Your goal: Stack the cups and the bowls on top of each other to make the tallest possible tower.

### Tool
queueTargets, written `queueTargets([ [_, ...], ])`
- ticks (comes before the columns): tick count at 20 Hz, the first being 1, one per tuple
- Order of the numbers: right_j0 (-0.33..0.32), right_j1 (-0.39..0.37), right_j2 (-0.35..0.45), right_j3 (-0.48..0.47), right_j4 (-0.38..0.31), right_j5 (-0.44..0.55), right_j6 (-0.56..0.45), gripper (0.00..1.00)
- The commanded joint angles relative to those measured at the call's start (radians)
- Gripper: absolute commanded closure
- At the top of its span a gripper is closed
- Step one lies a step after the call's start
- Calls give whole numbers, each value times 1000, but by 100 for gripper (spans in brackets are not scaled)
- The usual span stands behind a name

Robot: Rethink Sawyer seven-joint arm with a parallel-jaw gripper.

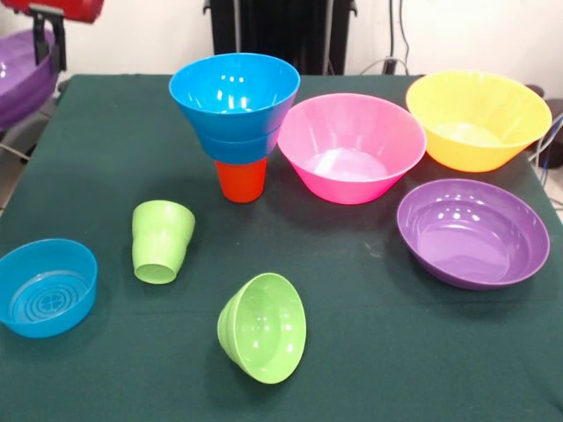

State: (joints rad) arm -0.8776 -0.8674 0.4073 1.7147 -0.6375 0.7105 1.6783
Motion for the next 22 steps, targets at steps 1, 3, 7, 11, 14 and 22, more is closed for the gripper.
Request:
queueTargets([
  [1, 38, -78, 85, 33, 49, 201, -243, 100],
  [3, 48, -89, 88, 24, 62, 230, -228, 100],
  [7, 62, -111, 98, 6, 87, 286, -212, 100],
  [11, 78, -117, 104, -13, 100, 330, -186, 100],
  [14, 92, -114, 100, -23, 110, 339, -146, 100],
  [22, 163, -112, 81, -63, 108, 380, -72, 100],
])
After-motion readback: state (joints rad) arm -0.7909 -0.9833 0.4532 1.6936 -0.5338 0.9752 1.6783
